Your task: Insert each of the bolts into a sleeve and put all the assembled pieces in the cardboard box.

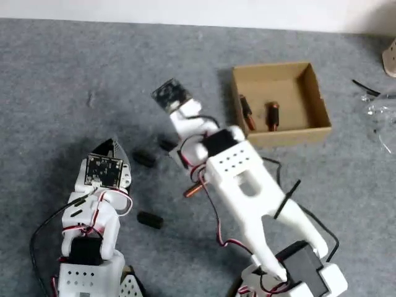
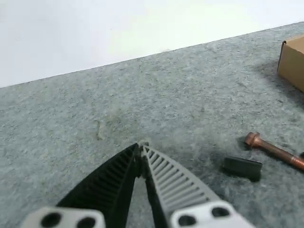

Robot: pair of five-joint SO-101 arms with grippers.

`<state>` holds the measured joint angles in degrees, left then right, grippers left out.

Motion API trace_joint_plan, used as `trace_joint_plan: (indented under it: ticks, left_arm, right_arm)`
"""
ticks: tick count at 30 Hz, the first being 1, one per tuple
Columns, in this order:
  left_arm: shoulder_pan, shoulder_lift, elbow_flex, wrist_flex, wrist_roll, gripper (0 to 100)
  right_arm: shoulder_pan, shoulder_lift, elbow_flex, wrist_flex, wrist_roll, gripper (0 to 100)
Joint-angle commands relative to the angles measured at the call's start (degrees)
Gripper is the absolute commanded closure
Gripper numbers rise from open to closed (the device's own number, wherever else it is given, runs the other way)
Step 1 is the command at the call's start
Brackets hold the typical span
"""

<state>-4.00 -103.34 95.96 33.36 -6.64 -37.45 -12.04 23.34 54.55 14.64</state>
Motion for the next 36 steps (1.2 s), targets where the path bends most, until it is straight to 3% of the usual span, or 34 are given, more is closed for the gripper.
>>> trace_joint_plan:
  ticks: [1, 10, 20, 36]
  left_arm:
    - [-2.8, -0.7, 0.1, -1.1, 1.0, 99]
    - [-5.5, -0.7, 0.3, -2.6, 3.8, 99]
    - [-5.4, -0.7, 0.4, -2.7, 3.8, 99]
    - [-5.2, -0.7, 0.5, -2.7, 3.8, 99]
  right_arm:
    - [-2.2, 0.3, 0.0, -4.4, 3.4, 79.6]
    - [-2.6, 20.0, -13.1, -4.3, 3.6, 79.6]
    - [-4.2, 35.6, -31.6, 2.9, 3.7, 79.6]
    - [-3.8, 44.4, -33.6, 3.3, 6.4, 79.6]
